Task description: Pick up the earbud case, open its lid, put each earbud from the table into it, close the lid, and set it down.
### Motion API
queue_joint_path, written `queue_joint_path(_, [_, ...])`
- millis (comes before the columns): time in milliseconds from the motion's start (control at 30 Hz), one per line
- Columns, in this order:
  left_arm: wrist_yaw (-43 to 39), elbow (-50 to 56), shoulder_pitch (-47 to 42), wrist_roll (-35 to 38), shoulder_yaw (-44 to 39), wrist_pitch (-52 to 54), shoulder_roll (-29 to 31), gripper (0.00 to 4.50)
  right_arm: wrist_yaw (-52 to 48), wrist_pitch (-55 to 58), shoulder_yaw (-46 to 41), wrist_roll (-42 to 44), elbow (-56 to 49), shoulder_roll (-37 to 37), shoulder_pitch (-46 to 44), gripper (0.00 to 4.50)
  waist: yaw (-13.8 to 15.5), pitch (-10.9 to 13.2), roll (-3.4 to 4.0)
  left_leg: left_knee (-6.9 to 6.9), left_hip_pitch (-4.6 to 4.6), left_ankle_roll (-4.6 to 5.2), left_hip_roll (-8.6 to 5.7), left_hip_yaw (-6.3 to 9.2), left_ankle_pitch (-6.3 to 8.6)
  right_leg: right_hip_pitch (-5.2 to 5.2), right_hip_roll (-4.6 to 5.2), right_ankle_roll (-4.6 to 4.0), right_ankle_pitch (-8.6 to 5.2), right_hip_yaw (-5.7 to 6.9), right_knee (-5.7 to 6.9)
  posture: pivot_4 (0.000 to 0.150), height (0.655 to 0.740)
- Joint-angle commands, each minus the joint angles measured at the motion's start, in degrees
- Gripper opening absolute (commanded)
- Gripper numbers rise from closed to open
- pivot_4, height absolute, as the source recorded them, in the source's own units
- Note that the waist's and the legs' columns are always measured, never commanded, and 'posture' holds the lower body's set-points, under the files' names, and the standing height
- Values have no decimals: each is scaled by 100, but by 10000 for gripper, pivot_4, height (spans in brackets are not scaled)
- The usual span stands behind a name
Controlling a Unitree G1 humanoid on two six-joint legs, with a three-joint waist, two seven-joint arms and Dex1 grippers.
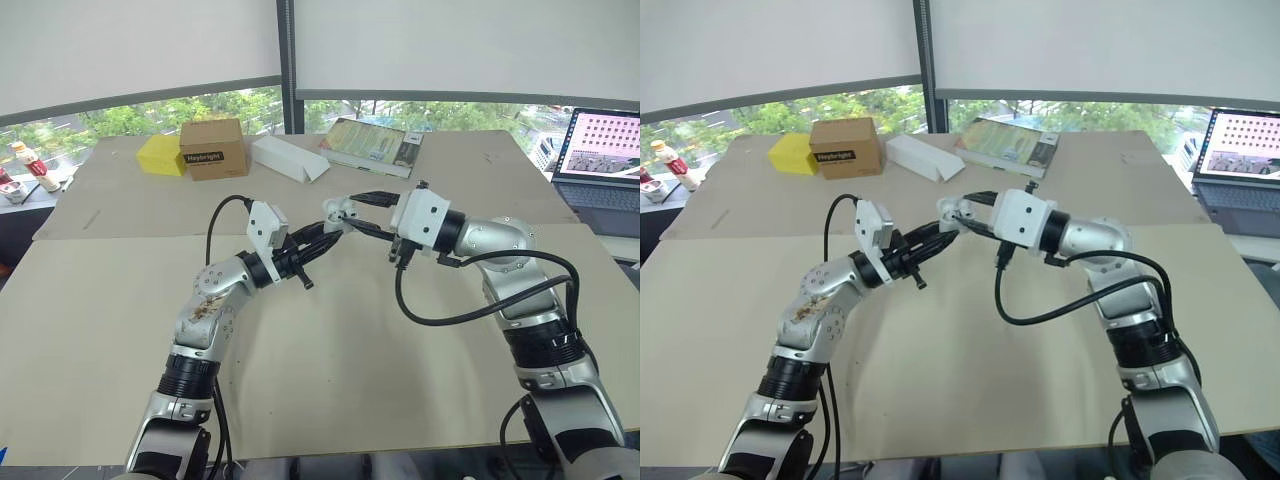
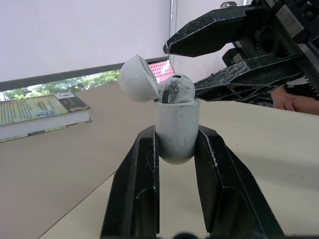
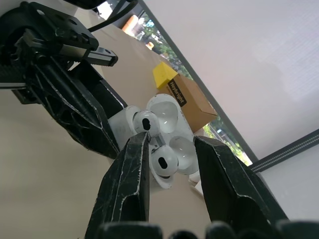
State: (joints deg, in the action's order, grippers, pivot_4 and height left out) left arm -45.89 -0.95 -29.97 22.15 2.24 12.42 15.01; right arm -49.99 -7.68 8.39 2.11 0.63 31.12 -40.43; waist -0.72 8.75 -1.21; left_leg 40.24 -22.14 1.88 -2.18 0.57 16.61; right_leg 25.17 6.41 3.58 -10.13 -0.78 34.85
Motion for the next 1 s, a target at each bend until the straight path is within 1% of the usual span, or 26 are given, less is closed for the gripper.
queue_joint_path(33, [7,187,-57,29,-38,-181,-21,5017,-99,-23,-224,261,-192,114,-51,16588,0,0,0,0,0,0,0,0,0,0,0,0,0,0,0,1500,7400])
queue_joint_path(133, [-1,173,-52,33,-63,-185,9,5017,-327,321,-479,713,-368,332,148,16588,20,0,0,0,0,0,0,1,0,0,0,0,0,1,-1,1500,7400])
queue_joint_path(200, [-22,161,-48,36,-79,-190,39,5017,-423,960,-704,1140,-475,491,297,16588,39,0,0,1,-2,1,0,1,0,-1,1,0,0,1,-3,1500,7400])
queue_joint_path(267, [-67,140,-52,35,-69,-194,70,5017,-240,1799,-996,1502,-372,558,261,16588,36,0,0,3,-2,7,1,0,4,-3,2,0,0,0,-6,1500,7400])
queue_joint_path(367, [-161,80,-100,27,-26,-229,84,5017,122,2766,-1249,1687,102,549,16,8462,29,0,0,3,1,13,3,0,7,-4,2,0,0,-1,-2,1500,7400])
queue_joint_path(433, [-261,44,-180,31,28,-246,66,5017,453,3189,-1196,1555,451,409,-131,1016,15,0,0,2,2,13,4,-1,7,-3,0,-1,0,-2,0,1500,7400])
queue_joint_path(467, [-290,20,-223,22,49,-272,53,5017,629,3421,-1163,1502,597,314,-212,182,1,0,0,-1,2,13,4,0,7,-3,0,-2,0,-1,-1,1500,7400])
queue_joint_path(567, [-457,50,-299,40,172,-227,43,5017,781,3906,-987,1511,888,-14,-472,182,-11,0,0,-1,1,11,4,-4,6,-1,0,-2,0,-3,-1,1500,7400])
queue_joint_path(700, [-636,106,-319,-17,345,-178,110,5017,658,3898,-750,1494,1166,-405,-848,182,-27,0,0,-1,-4,7,3,-8,4,5,1,-1,0,-5,-1,1500,7400])
queue_joint_path(767, [-687,90,-303,-53,400,-188,146,5017,574,4065,-787,1661,1281,-566,-1057,182,-25,0,1,0,-6,3,2,-8,2,7,1,-1,0,-5,-1,1500,7400])
queue_joint_path(833, [-682,86,-297,-60,408,-185,148,5017,301,4530,-900,2092,1217,-712,-1251,182,-8,0,1,1,-6,3,2,-6,1,6,1,-1,0,-4,0,1500,7400])
queue_joint_path(900, [-669,69,-306,-80,408,-191,158,5017,-103,4899,-888,2463,952,-682,-1307,182,3,0,1,2,-5,5,3,-2,3,5,0,-1,0,-1,1,1500,7400])
queue_joint_path(1000, [-645,47,-302,-124,393,-207,177,5017,-481,5055,-742,2609,604,-482,-1183,182,13,1,1,4,-8,8,1,3,5,4,2,-1,0,3,1,1500,7400])
